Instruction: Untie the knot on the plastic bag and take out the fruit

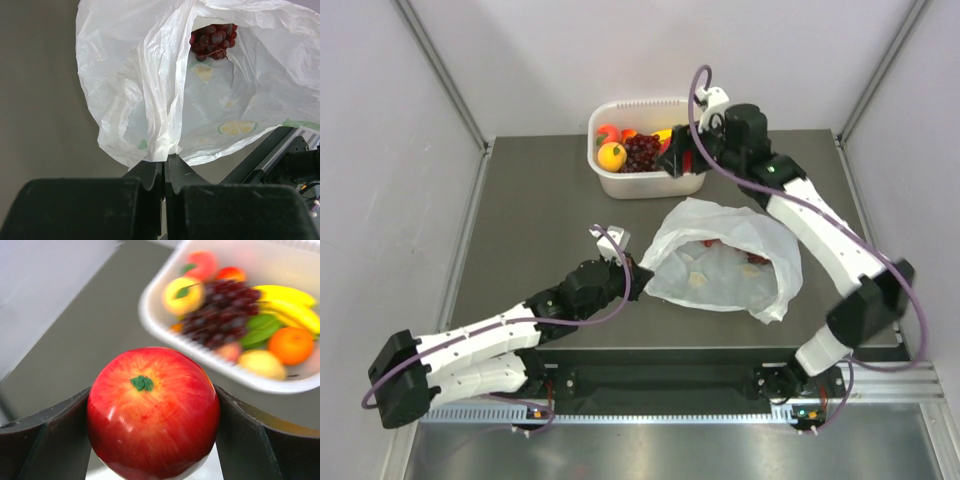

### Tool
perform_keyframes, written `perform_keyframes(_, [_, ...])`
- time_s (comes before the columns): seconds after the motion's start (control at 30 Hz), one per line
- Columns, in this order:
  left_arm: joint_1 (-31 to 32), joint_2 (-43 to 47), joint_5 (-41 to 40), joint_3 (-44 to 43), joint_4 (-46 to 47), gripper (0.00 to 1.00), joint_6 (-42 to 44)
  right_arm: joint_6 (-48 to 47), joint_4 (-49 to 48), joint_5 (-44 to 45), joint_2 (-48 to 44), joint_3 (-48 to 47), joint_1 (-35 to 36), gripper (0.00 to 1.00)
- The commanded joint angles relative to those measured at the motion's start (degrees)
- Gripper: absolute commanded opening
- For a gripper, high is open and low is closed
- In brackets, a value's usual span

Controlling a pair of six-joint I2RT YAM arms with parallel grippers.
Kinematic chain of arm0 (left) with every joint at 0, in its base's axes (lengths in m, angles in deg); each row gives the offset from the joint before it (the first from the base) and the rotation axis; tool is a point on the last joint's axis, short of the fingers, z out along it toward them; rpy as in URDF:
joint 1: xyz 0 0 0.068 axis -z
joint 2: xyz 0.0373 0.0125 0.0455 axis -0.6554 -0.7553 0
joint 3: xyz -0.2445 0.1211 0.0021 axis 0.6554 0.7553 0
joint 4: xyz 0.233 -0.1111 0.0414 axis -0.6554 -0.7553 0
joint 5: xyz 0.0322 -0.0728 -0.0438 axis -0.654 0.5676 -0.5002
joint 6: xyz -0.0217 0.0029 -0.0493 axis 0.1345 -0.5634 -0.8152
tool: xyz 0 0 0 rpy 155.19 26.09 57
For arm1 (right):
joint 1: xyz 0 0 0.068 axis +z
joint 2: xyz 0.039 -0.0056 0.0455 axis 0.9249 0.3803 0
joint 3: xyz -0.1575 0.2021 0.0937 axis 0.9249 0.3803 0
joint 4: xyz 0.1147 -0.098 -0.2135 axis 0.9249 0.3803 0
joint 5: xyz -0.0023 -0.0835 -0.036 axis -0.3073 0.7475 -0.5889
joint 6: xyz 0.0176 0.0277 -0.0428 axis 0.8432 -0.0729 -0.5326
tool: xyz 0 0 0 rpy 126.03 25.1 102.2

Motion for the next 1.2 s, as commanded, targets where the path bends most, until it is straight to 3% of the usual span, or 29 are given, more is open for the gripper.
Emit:
perform_keyframes(0.0, [-0.2,1.7,1.7,0.8,3.1,0.00,-0.7,3.8,-3.3,6.7,10.4,-12.6,-5.0,0.00])
perform_keyframes(0.17, [-0.2,2.8,3.1,0.3,2.2,0.00,-1.1,3.6,-4.9,7.7,27.0,-23.0,-7.0,0.00])
perform_keyframes(0.27, [-0.1,3.5,4.8,0.1,2.4,0.00,-0.9,3.2,-0.9,11.2,35.1,-32.4,-7.4,0.00])
perform_keyframes(0.33, [-0.1,3.5,5.7,-0.2,2.3,0.00,-0.9,4.3,0.6,12.1,39.3,-37.1,-8.1,0.07])
perform_keyframes(0.47, [-0.1,3.5,5.9,-0.5,2.1,0.00,-0.9,4.9,0.2,12.4,42.3,-38.8,-8.8,0.30])
perform_keyframes(0.5, [-0.1,3.5,5.7,-0.5,2.1,0.00,-0.8,5.0,0.3,12.4,42.8,-39.4,-8.9,0.45])
perform_keyframes(0.57, [-0.1,3.5,5.6,-0.7,1.8,0.00,-0.7,5.4,1.3,12.6,44.0,-40.1,-9.4,0.52])
perform_keyframes(0.6, [-0.1,3.5,5.5,-0.8,1.6,0.00,-0.7,5.7,1.2,12.4,44.3,-40.2,-9.5,0.62])
perform_keyframes(0.67, [0.0,3.6,5.3,-0.9,1.4,0.00,-0.5,5.8,1.6,11.6,44.6,-40.2,-9.9,0.66])
perform_keyframes(0.77, [-0.1,3.8,5.1,-0.9,1.3,0.00,-0.4,5.8,2.4,11.9,45.0,-41.1,-10.0,0.81])
perform_keyframes(0.8, [-0.1,3.8,4.9,-0.9,1.1,0.00,-0.4,5.8,3.3,12.1,45.0,-41.9,-10.0,0.98])
perform_keyframes(1.07, [-0.1,4.2,4.6,-1.4,0.9,0.00,-0.6,5.3,5.6,11.3,42.1,-42.2,-10.7,1.00])
perform_keyframes(1.17, [-0.1,4.2,5.4,-2.4,0.9,0.00,-0.5,5.1,5.3,10.6,35.7,-39.8,-10.7,1.00])
